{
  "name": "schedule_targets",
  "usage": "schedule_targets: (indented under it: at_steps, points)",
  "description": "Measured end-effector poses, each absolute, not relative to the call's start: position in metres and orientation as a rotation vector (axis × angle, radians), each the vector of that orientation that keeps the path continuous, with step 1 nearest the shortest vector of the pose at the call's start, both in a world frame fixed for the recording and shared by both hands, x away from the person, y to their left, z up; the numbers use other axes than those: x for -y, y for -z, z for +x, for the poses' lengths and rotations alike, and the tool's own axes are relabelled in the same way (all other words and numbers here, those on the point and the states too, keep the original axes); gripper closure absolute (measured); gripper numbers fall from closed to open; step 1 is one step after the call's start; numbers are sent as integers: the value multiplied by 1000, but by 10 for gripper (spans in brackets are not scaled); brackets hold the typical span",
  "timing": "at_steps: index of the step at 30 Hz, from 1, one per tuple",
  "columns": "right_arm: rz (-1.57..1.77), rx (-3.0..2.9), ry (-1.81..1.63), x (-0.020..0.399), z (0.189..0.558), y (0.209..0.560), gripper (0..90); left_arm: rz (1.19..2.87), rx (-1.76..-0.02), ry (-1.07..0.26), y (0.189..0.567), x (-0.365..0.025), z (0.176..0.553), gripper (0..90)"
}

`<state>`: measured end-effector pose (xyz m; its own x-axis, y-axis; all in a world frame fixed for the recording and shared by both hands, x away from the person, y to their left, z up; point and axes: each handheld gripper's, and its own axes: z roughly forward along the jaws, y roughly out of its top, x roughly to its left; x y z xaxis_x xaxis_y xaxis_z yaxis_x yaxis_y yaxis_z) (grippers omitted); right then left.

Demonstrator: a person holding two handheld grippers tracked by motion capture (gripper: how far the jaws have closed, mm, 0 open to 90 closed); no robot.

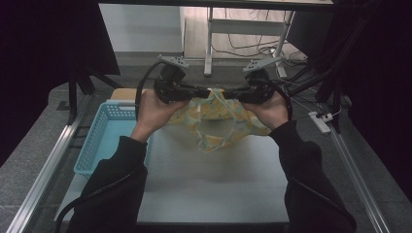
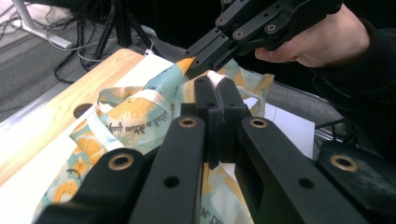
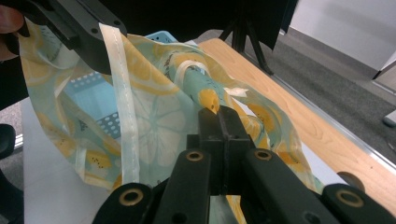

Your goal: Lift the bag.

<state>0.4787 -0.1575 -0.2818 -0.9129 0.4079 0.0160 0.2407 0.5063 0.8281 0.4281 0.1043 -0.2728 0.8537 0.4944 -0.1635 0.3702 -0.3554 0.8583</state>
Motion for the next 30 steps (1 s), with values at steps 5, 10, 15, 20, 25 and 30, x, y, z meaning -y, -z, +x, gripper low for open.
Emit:
schedule_targets:
  at_steps: [5, 10, 15, 20, 25, 30]
  points:
    - [544, -2547, -1378, 158, 477, 270, 900, 1980, -622, -172, 260, -104, 425, 900]
    - [531, -2531, -1386, 158, 473, 258, 900, 1969, -605, -193, 246, -104, 422, 900]
    - [513, -2510, -1389, 159, 470, 245, 900, 1946, -605, -208, 233, -108, 422, 900]
    - [509, -2481, -1403, 158, 471, 234, 900, 1912, -626, -225, 224, -114, 427, 900]
    - [520, -2467, -1397, 152, 477, 232, 900, 1911, -676, -260, 226, -118, 438, 899]
    - [552, -2468, -1382, 146, 489, 241, 900, 1911, -716, -298, 232, -120, 448, 899]
